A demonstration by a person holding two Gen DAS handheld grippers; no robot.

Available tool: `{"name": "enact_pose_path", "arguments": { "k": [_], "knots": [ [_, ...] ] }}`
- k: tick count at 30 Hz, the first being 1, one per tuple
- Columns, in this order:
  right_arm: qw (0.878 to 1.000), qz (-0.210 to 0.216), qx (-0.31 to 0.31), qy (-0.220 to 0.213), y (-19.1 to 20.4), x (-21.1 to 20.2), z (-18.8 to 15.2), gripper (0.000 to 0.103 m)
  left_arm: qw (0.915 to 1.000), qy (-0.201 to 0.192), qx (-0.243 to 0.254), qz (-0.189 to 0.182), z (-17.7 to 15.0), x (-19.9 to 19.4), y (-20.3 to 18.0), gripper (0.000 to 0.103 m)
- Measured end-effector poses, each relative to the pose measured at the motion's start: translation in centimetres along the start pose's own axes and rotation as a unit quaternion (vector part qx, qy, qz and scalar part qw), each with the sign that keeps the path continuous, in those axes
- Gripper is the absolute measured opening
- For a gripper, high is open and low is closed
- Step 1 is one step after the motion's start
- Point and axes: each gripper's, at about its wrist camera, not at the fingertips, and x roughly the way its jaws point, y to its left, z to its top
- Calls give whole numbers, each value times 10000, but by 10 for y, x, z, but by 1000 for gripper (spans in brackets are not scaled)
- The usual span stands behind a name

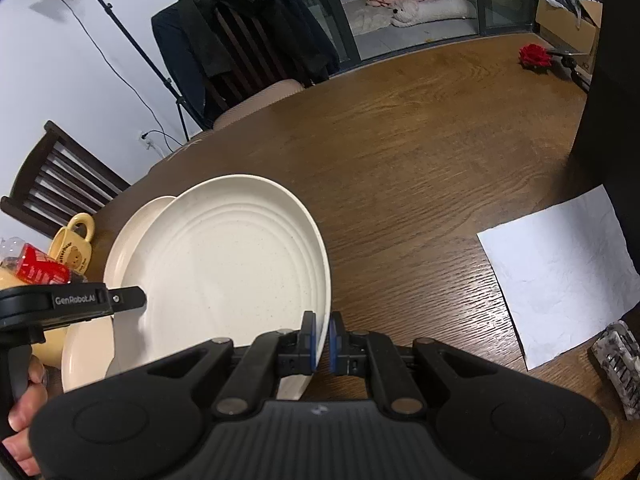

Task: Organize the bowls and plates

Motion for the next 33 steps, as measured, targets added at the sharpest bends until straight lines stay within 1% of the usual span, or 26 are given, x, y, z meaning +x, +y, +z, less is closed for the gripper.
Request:
{"name": "enact_pose_path", "arguments": {
  "k": [9, 16, 33],
  "knots": [
    [10000, 48, -86, -6, 15, -15, -9, 6, 9999, -84, -64, 52, -7, -20, 12, 15],
    [9998, 85, -167, -55, 28, -28, -18, 6, 9998, -135, -157, 8, -15, -35, 27, 15],
    [9988, 207, -430, -104, 71, -53, -52, 6, 9988, -258, -397, 82, -52, -75, 77, 15]
  ]
}}
